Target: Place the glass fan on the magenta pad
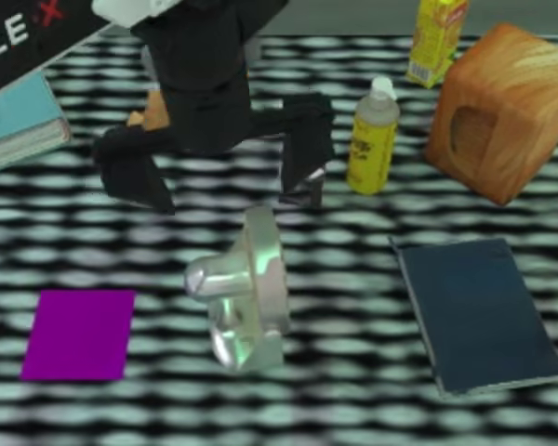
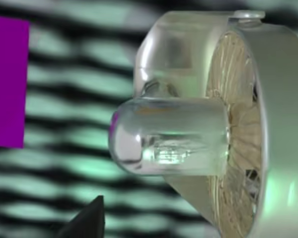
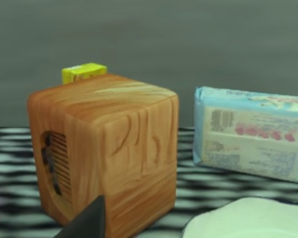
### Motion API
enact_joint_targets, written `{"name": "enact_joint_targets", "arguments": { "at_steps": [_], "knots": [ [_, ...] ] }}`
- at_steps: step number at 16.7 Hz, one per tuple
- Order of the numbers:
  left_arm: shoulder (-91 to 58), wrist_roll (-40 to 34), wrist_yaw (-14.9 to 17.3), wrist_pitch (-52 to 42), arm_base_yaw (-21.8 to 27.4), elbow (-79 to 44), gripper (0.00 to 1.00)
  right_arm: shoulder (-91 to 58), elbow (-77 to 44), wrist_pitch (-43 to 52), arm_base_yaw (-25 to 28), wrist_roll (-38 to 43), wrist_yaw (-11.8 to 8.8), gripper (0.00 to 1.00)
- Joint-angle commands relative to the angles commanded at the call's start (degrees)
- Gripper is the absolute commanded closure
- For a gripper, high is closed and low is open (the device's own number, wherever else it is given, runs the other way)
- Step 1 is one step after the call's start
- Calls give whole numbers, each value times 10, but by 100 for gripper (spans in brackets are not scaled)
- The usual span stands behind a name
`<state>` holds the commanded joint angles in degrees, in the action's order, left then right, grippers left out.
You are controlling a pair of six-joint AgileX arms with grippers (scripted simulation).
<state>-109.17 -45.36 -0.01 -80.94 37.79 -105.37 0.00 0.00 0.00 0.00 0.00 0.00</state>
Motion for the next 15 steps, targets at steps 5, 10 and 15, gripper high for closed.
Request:
{"name": "enact_joint_targets", "arguments": {
  "at_steps": [5,10,15],
  "knots": [
    [-76,-32,0,-55,27,-79,0,0,0,0,0,0,0,0],
    [-75,-31,1,-52,25,-76,0,0,0,0,0,0,0,0],
    [-69,-30,0,17,25,0,0,0,0,0,0,0,0,0]
  ]
}}
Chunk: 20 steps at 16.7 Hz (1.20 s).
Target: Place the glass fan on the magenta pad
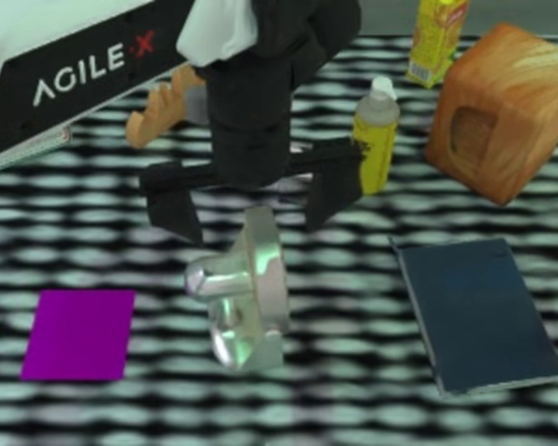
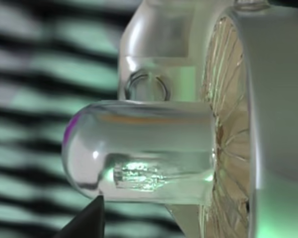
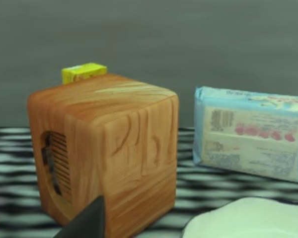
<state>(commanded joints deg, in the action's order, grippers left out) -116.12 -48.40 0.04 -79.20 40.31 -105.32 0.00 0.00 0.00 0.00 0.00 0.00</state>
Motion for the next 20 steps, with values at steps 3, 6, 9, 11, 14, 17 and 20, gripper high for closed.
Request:
{"name": "enact_joint_targets", "arguments": {
  "at_steps": [3,6,9,11,14,17,20],
  "knots": [
    [2,-1,0,41,1,44,0,0,0,0,0,0,0,0],
    [2,-1,0,45,1,48,0,0,0,0,0,0,0,0],
    [2,-1,0,45,1,48,15,0,0,0,0,0,0,0],
    [2,-1,0,45,1,48,30,0,0,0,0,0,0,0],
    [2,-1,0,45,1,48,53,0,0,0,0,0,0,0],
    [2,-1,0,45,1,48,75,0,0,0,0,0,0,0],
    [2,-1,0,45,1,48,98,0,0,0,0,0,0,0]
  ]
}}
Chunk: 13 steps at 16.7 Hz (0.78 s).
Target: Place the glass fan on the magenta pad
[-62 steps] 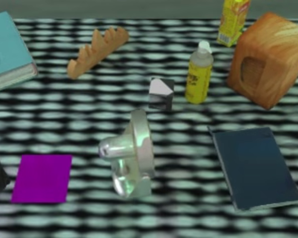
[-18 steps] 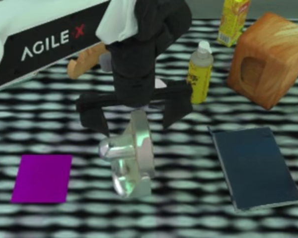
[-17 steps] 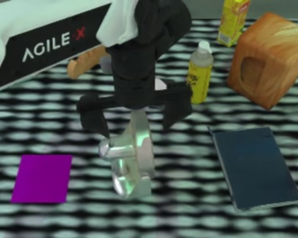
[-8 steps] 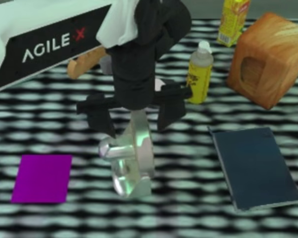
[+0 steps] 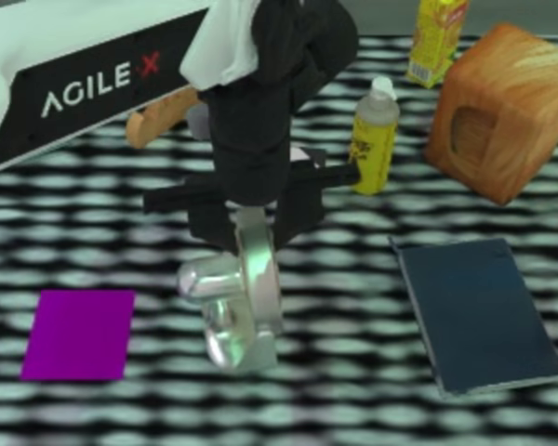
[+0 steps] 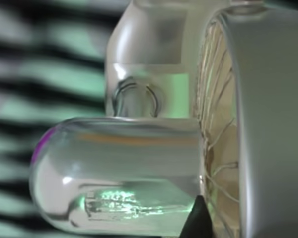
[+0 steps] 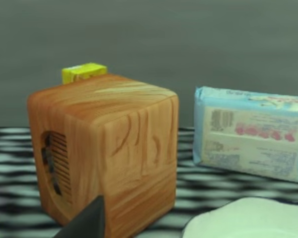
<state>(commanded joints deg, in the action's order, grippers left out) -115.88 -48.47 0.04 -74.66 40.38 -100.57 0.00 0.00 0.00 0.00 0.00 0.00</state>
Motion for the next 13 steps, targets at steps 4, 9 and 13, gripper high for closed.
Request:
{"name": "enact_joint_targets", "arguments": {
  "at_steps": [4,9,13],
  "knots": [
    [0,0,0,0,0,0,100,0,0,0,0,0,0,0],
    [0,1,0,0,0,0,100,0,0,0,0,0,0,0],
    [-5,0,0,-42,-2,-44,100,0,0,0,0,0,0,0]
  ]
}}
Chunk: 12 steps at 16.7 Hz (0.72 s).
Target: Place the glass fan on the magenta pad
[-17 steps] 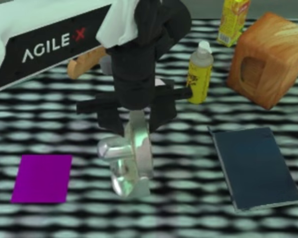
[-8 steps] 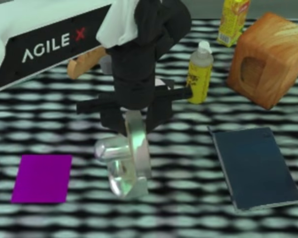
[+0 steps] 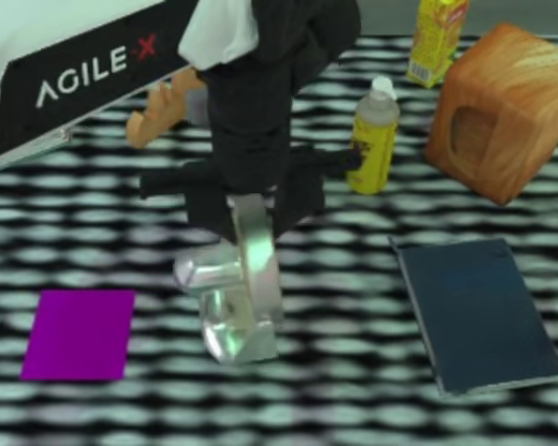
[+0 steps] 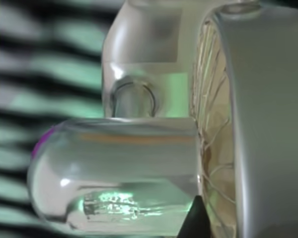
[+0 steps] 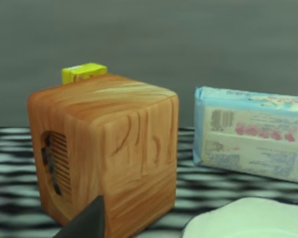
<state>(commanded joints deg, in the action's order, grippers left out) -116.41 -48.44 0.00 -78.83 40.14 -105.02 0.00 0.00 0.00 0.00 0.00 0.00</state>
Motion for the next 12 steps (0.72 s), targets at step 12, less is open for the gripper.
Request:
{"name": "enact_joint_targets", "arguments": {
  "at_steps": [12],
  "knots": [
    [2,36,0,-77,-11,-68,100,0,0,0,0,0,0,0]
  ]
}}
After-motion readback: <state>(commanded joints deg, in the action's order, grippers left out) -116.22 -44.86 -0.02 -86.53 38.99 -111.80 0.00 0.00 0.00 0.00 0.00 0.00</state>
